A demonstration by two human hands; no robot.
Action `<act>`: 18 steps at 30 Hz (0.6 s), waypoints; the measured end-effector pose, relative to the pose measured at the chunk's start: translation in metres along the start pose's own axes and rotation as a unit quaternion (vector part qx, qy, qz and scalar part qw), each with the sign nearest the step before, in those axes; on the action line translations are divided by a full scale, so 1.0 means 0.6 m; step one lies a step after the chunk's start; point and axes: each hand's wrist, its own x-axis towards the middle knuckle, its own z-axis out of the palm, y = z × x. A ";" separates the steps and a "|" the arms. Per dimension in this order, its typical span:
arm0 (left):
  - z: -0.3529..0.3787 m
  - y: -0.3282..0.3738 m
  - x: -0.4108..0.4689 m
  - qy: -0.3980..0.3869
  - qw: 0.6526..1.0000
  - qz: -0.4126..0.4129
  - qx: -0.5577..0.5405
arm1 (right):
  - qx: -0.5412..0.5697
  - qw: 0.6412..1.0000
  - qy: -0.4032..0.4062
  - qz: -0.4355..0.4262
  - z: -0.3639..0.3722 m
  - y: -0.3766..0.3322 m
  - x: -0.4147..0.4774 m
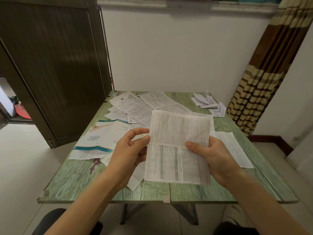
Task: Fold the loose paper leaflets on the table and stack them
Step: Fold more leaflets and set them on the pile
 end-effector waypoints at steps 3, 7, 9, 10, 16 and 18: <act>-0.001 0.001 -0.001 0.004 1.000 0.010 0.007 | 0.000 1.000 -0.004 -0.003 0.000 0.000 -0.001; -0.001 0.000 -0.003 0.001 1.000 0.013 0.013 | -0.006 1.000 -0.003 -0.007 0.001 -0.001 -0.001; -0.002 0.001 -0.003 -0.008 1.000 0.010 0.014 | -0.014 1.000 0.003 -0.006 0.001 -0.001 -0.001; -0.003 0.002 -0.003 -0.014 1.000 0.008 0.013 | -0.019 1.000 0.006 -0.006 0.000 0.000 -0.001; -0.004 0.002 0.000 -0.024 0.999 0.008 0.048 | -0.036 0.999 0.023 -0.002 -0.003 0.003 -0.001; -0.001 0.000 -0.001 -0.020 0.997 0.007 0.077 | -0.040 0.999 0.025 -0.008 -0.003 0.004 -0.001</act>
